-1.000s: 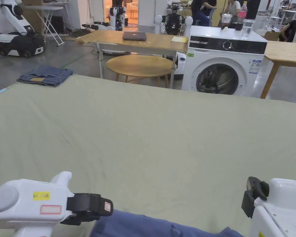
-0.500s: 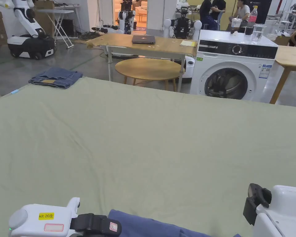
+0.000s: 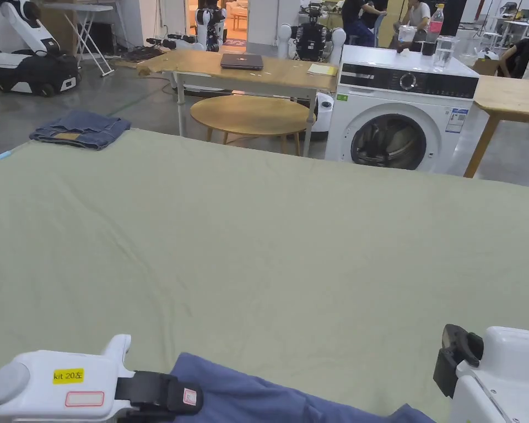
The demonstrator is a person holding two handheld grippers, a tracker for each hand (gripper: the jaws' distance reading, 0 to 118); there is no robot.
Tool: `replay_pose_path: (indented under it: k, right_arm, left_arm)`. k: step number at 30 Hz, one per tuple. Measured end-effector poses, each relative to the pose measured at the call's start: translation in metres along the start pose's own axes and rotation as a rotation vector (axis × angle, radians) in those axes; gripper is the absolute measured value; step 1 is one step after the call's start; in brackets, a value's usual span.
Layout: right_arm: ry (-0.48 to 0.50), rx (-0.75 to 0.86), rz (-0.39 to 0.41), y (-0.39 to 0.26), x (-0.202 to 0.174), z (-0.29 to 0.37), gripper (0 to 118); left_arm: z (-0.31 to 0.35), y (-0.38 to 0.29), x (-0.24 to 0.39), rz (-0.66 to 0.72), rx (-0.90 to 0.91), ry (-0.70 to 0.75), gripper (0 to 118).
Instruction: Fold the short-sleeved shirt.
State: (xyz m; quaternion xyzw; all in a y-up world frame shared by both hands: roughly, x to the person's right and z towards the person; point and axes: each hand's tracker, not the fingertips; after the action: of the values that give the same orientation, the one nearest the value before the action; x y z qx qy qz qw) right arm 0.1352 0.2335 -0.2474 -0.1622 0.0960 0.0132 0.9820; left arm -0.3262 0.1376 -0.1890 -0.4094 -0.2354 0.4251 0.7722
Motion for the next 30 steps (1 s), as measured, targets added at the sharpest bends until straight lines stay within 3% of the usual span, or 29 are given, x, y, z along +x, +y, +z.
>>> replay_pose_path:
  k: [15, 20, 30]
  right_arm:
    - [0.046, 0.028, 0.015, 0.009, -0.011, -0.003, 0]
    - [0.052, 0.031, 0.008, 0.009, -0.012, -0.002, 0]
    - [0.026, 0.018, -0.004, 0.002, 0.004, 0.005, 0]
  left_arm:
    - [0.128, 0.024, 0.076, -0.038, 0.197, 0.342, 3]
    - [0.106, 0.027, 0.114, -0.091, 0.17, 0.379, 3]
    - [-0.001, 0.022, 0.177, -0.231, -0.04, 0.371, 3]
